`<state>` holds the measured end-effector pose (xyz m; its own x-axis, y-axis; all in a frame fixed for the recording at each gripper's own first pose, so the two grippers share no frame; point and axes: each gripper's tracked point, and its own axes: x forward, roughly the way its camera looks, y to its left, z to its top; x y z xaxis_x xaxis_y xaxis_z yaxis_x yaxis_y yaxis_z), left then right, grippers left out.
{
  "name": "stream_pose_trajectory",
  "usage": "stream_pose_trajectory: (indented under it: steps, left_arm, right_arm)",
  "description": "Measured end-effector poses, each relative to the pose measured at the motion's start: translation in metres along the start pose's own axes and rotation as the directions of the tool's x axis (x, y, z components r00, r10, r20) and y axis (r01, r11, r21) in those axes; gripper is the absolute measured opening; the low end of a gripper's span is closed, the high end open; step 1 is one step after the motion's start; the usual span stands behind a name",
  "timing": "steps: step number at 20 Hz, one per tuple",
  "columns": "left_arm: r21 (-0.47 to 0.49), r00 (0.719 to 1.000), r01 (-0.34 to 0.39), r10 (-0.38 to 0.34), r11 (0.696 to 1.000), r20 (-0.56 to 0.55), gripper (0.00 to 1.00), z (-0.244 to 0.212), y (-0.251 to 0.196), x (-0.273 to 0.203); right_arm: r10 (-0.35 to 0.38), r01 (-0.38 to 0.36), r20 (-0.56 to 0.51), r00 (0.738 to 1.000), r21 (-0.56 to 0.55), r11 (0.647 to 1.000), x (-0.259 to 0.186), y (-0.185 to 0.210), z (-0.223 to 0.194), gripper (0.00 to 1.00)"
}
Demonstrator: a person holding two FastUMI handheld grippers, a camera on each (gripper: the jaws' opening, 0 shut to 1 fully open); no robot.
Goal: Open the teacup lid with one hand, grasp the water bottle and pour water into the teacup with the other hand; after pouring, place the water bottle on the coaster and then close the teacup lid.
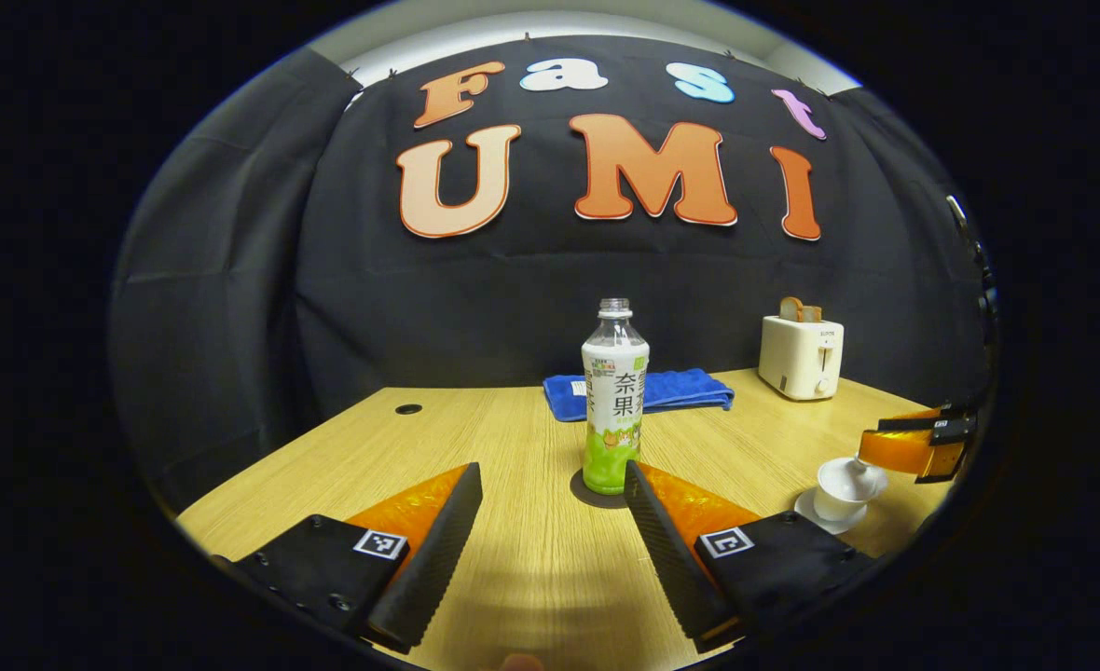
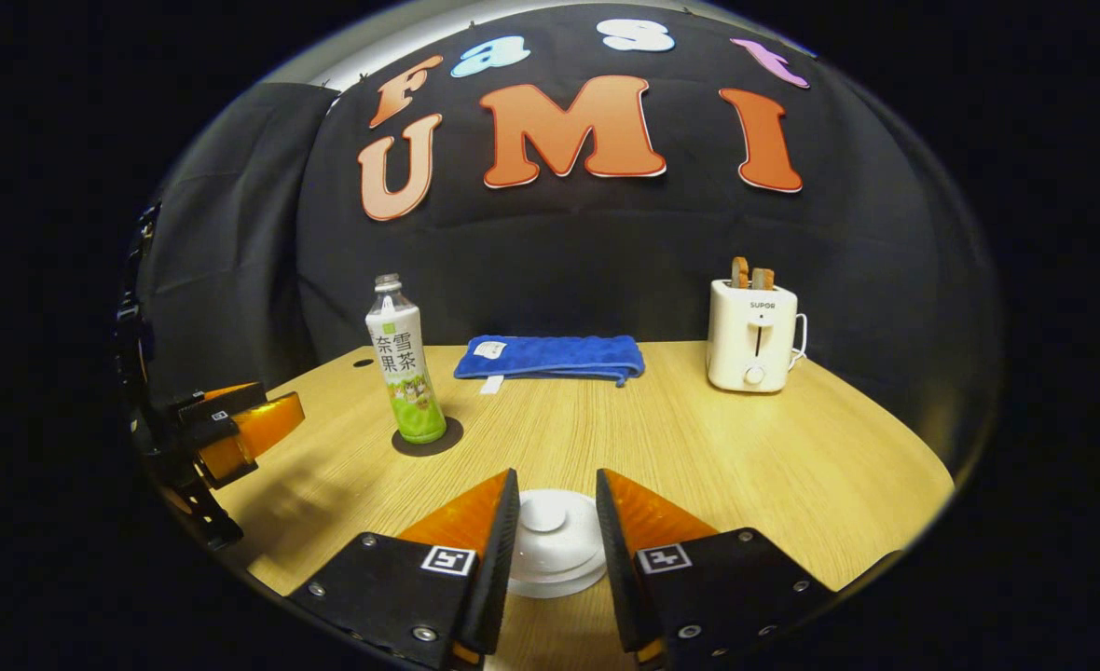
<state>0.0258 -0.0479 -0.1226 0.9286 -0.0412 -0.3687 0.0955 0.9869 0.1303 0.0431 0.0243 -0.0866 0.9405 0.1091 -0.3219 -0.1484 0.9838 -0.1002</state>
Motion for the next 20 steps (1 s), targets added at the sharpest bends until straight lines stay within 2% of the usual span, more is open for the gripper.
stream_pose_trajectory:
  steps: [1, 3, 7, 9, 12, 20]
  left_arm:
    - [0.012, 1.0, -0.006, 0.006, 1.0, 0.011, 0.96, 0.004, 0.002, -0.003]
    - [0.028, 0.999, -0.013, 0.012, 1.0, 0.035, 0.98, 0.017, 0.003, -0.009]
    - [0.002, 0.997, 0.0, 0.0, 1.0, 0.073, 0.98, 0.035, 0.0, -0.021]
    - [-0.014, 0.997, 0.005, -0.004, 1.0, 0.079, 0.98, 0.037, -0.001, -0.023]
    - [-0.025, 0.997, 0.008, -0.006, 1.0, 0.076, 0.98, 0.034, 0.0, -0.025]
    - [-0.047, 0.998, 0.002, 0.001, 0.999, 0.064, 0.98, 0.029, 0.004, -0.024]
  right_arm:
    - [-0.02, 0.02, 0.017, 1.0, -0.006, 1.0, -0.006, -0.007, 0.007, 0.57]
    - [-0.05, 0.05, 0.05, 0.997, -0.001, 0.999, -0.02, -0.02, 0.019, 0.71]
    - [-0.099, 0.093, 0.096, 0.99, 0.069, 0.993, -0.05, -0.043, 0.039, 0.92]
    - [-0.133, 0.122, 0.134, 0.982, 0.086, 0.989, -0.064, -0.057, 0.05, 0.97]
    - [-0.169, 0.152, 0.181, 0.969, 0.104, 0.983, -0.077, -0.07, 0.061, 0.96]
    - [-0.141, 0.124, 0.194, 0.971, 0.097, 0.987, -0.077, -0.06, 0.062, 0.97]
